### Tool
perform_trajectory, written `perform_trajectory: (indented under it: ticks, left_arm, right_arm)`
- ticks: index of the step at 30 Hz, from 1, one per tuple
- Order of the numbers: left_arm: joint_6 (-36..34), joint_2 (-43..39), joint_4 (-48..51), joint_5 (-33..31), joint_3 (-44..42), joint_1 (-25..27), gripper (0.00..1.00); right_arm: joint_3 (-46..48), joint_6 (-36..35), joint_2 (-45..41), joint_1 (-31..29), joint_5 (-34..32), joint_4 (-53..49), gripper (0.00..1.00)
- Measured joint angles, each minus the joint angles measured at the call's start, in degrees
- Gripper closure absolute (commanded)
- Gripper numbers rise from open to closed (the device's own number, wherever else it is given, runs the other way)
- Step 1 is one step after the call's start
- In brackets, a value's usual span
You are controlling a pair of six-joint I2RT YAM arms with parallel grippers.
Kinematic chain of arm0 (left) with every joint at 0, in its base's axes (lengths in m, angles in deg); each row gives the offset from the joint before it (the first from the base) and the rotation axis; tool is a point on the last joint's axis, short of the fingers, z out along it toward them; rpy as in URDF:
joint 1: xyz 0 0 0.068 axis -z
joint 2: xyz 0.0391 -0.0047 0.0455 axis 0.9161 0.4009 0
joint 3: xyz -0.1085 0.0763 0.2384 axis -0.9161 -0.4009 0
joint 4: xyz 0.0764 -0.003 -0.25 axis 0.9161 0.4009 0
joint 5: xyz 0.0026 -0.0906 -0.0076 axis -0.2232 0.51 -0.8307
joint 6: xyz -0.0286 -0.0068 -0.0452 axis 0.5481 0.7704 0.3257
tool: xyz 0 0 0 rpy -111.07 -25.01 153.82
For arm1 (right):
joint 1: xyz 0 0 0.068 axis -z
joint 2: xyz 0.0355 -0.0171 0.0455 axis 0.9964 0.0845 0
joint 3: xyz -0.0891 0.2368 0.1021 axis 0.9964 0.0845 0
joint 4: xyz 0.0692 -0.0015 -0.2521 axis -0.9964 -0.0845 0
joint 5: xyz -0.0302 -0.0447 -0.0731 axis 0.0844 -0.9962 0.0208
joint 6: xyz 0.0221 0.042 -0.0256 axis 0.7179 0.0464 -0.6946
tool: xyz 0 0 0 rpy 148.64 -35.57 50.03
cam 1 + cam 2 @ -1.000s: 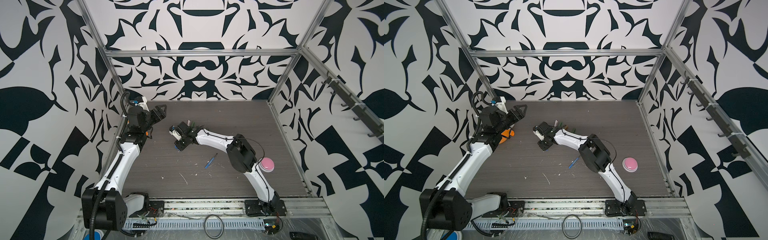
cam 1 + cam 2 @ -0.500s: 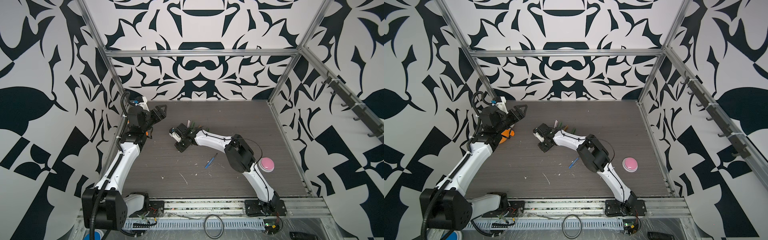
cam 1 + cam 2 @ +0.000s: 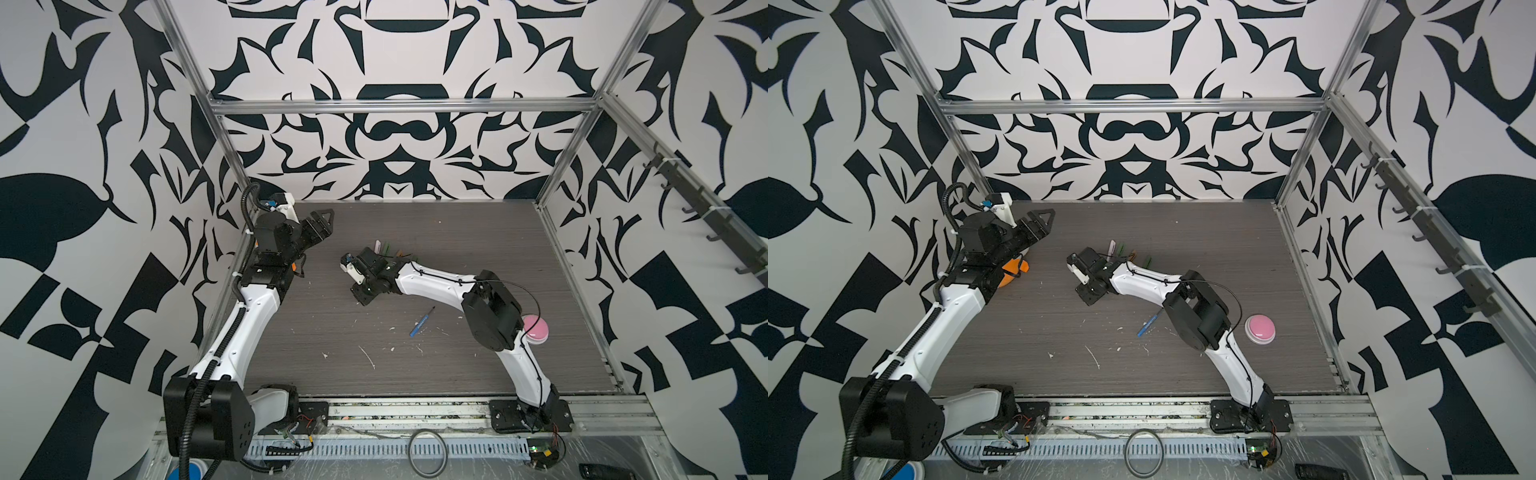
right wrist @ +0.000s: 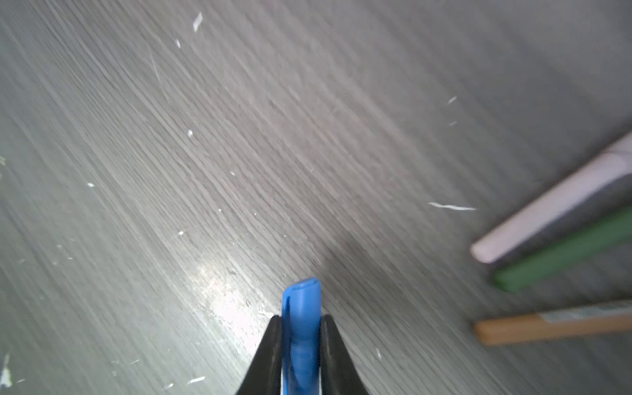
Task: Insert the pens into the pen caps
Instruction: 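Lift the blue cap with the right gripper while the left reaches for the blue pen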
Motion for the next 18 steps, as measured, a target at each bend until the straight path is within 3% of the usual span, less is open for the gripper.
perform_trajectory:
  ticks: [7,12,18]
  left_arm:
    - [0.04,0.39,-0.9,1.49,0.0,0.07,0.24]
    - [0.24,2.45,-1.64,3.48,0.0,1.66,0.27]
    - [-0.02,5.79,-1.55,5.66,0.02,4.83,0.27]
  right_arm:
    - [14.82,5.68,-11.67,3.34,-3.5,6.62,0.82]
    - [31.28,11.54,-22.21,13.86,-6.71,11.1,0.83]
    - [40.85,15.47,-24.59,23.17,-9.03,13.18,0.82]
